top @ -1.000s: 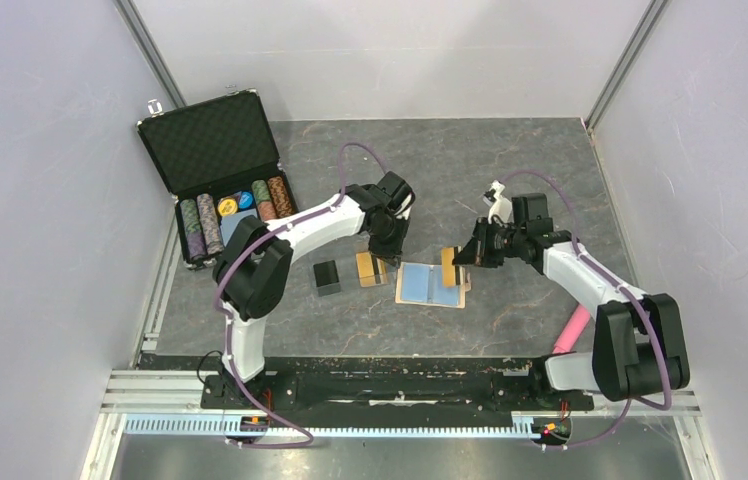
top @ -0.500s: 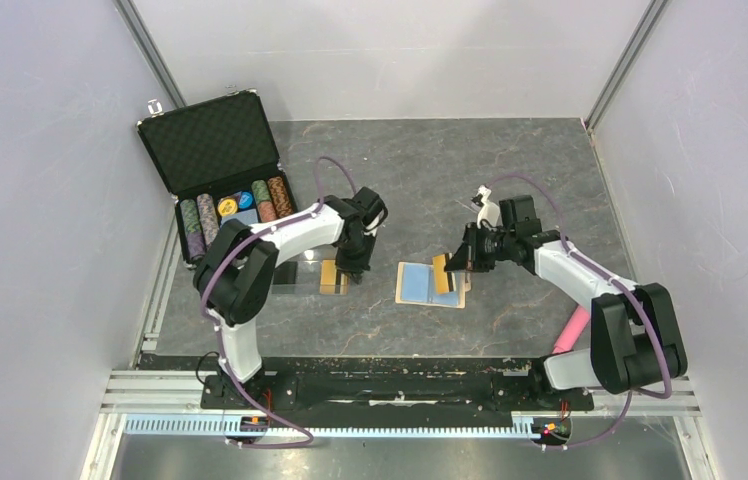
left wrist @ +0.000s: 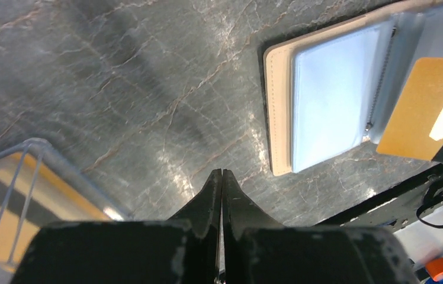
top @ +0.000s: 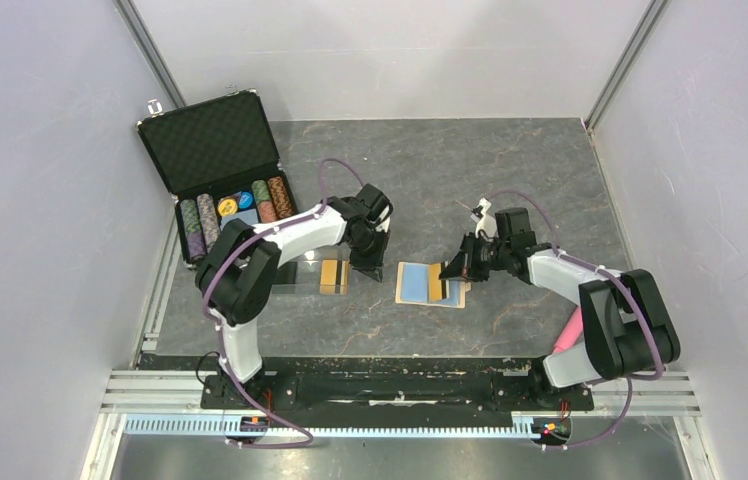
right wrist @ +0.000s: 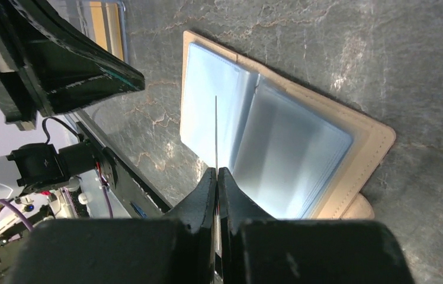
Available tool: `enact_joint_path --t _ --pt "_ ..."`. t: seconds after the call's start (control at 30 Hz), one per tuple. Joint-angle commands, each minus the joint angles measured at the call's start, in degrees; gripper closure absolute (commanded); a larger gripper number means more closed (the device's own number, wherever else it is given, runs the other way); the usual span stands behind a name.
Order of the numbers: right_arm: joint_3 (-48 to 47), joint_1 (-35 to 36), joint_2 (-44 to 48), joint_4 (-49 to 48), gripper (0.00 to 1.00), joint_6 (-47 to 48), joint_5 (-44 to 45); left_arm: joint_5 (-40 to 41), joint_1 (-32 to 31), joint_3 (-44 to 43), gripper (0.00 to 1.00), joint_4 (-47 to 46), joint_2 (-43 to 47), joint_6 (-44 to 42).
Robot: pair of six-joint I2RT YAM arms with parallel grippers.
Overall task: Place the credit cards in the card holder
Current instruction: Insert the credit card into the card holder.
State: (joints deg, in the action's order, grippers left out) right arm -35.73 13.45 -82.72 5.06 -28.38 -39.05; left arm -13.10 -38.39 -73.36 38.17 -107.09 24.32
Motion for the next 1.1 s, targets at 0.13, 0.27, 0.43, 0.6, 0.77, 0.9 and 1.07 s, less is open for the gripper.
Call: enact_joint_path --t 0.13,0.27,0.43,0.6,0.77,0.9,1.07 --pt "-0.13 0.16 -4.27 -8.18 1.00 -3.23 -0.44 -2.50 -0.94 -1.91 0.98 -3.11 -4.65 3.10" --pt "-0.22 0.09 -6.58 -8.88 1.00 -3.02 -0.15 -2.45 -1.32 -2.39 0.98 -3.10 -5.71 3.08" --pt "0.45 0.17 -7.96 -8.82 1.00 -3.10 0.20 -2.60 -1.49 -2.38 0.98 -3.10 -6.37 3.17" --pt "1.18 0.10 -9.30 -10.07 1.00 -4.11 -0.24 -2.72 -1.94 -2.40 0.98 -3.10 -6.62 3.39" --pt "1.40 0.34 -10.59 -12.85 1.00 -5.43 -1.23 -2.96 -2.57 -2.66 0.98 -3.06 -6.88 3.64" --pt "1.80 0.89 -11.11 -16.01 1.00 -6.64 -2.42 -3.39 -2.83 -3.14 0.98 -3.10 -7.50 3.81" --pt "1.88 1.78 -11.41 -18.42 1.00 -7.18 -3.34 -3.16 -3.18 -3.88 0.98 -2.32 -7.78 3.85"
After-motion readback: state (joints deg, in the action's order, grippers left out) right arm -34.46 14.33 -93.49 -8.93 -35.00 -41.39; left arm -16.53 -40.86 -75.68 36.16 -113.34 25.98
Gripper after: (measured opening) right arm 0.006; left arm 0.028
